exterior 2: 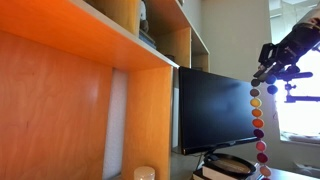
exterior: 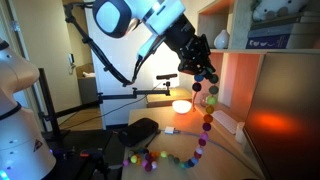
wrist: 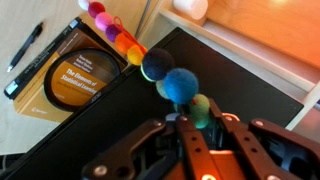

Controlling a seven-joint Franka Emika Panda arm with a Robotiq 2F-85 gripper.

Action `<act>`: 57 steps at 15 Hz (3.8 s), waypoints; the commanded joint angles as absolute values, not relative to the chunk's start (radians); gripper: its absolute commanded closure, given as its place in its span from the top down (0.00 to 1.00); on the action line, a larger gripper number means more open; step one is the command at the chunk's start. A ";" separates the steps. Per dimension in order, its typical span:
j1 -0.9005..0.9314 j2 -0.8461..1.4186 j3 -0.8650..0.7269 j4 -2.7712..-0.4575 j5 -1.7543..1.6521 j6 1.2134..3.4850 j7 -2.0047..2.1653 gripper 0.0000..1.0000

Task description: Pick the string of beads and place it over the computer

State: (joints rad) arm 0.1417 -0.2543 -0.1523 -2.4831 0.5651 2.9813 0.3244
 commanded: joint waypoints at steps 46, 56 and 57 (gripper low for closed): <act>0.054 -0.309 -0.225 -2.216 0.653 2.965 0.429 0.05; -0.052 -0.250 -0.176 -2.094 0.662 2.915 0.488 0.05; -0.060 -0.239 -0.175 -2.084 0.661 2.913 0.490 0.21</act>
